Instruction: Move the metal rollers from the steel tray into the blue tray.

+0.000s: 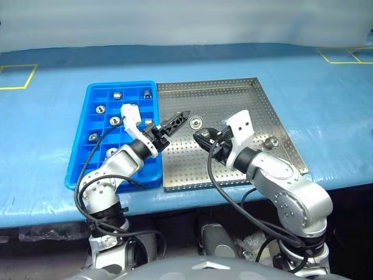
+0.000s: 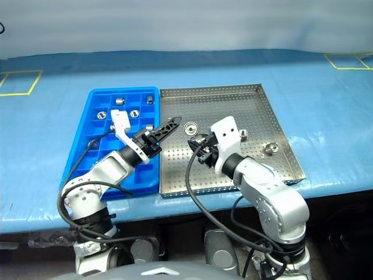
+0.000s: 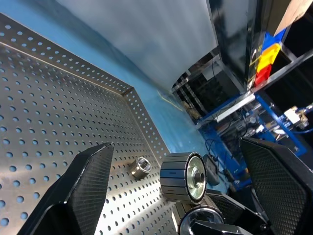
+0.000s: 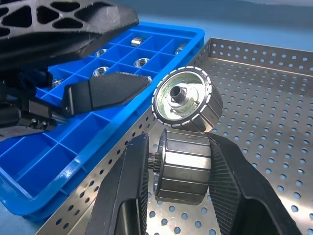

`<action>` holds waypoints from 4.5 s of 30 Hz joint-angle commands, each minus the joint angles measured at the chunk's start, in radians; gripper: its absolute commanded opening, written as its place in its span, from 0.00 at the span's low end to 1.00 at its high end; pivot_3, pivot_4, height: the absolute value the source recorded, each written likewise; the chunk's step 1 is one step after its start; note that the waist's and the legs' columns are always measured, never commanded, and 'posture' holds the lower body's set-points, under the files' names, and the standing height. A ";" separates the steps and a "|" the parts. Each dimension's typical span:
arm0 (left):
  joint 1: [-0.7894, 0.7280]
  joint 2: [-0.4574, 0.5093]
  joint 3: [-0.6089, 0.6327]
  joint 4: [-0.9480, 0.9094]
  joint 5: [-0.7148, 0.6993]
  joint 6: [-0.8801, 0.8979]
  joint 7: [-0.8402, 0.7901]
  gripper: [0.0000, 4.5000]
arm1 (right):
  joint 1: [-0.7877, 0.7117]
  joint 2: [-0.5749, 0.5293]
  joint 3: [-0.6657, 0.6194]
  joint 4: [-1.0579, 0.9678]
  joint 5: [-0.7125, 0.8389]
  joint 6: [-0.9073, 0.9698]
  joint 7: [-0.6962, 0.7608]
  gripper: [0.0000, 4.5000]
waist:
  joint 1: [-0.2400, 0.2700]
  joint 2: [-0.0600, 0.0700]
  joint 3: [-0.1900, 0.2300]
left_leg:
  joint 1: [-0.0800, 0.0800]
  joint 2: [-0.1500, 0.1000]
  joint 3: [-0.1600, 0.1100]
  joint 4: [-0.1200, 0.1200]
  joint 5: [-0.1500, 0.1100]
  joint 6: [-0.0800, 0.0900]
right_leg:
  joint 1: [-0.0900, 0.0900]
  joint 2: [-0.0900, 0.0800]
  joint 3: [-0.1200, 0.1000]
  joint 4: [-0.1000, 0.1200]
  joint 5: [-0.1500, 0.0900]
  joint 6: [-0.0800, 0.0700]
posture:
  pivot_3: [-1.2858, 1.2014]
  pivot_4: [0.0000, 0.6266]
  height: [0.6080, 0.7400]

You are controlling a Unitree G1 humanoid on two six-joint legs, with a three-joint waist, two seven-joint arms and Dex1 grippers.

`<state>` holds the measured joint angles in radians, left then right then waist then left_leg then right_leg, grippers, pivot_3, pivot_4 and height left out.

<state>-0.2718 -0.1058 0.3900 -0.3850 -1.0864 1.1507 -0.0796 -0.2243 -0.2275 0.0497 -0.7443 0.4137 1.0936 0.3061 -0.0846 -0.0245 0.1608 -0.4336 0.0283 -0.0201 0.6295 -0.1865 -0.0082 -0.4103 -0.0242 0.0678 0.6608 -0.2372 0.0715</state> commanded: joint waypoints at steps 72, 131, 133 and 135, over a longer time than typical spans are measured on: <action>0.239 0.655 -0.149 -0.246 0.196 -0.547 0.231 0.28 | -0.026 -0.029 -0.049 0.055 0.044 -0.044 -0.203 0.29 | 0.033 -0.002 0.002 | 0.001 -0.001 0.001 -0.006 0.000 -0.001 | -0.002 -0.001 0.000 -0.002 -0.005 -0.010 | 0.54 0.24 1.00; 0.434 0.531 -0.273 -0.363 0.584 -0.639 -0.078 0.99 | -0.342 0.176 0.245 0.524 -0.128 -0.280 -0.075 0.29 | 0.105 -0.003 0.004 | 0.002 0.003 0.002 -0.008 -0.002 -0.004 | -0.003 -0.001 -0.004 -0.001 -0.006 -0.019 | 0.58 0.24 1.00; 0.450 0.540 -0.322 -0.375 0.631 -0.670 -0.104 0.99 | -0.370 0.200 0.251 0.584 -0.145 -0.317 -0.065 0.29 | 0.104 -0.003 0.004 | 0.002 0.002 0.003 -0.008 -0.002 -0.004 | -0.003 -0.001 -0.004 -0.001 -0.006 -0.019 | 0.58 0.24 1.00; 0.475 0.551 -0.369 -0.388 0.635 -0.685 -0.159 0.99 | -0.409 0.238 0.258 0.673 -0.160 -0.364 -0.052 0.29 | 0.104 -0.003 0.004 | 0.002 0.002 0.002 -0.009 -0.002 -0.004 | -0.003 -0.001 -0.004 -0.001 -0.005 -0.019 | 0.59 0.24 1.00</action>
<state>0.1928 0.4387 0.0509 -0.7133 -0.4690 0.5032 -0.1980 -0.5988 -0.0133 0.3063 -0.0988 0.2645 0.7849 0.2408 0.0197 -0.0276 0.1648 -0.4316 0.0303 -0.0177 0.6207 -0.1886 -0.0119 -0.4133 -0.0254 0.0640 0.6595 -0.2425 0.0529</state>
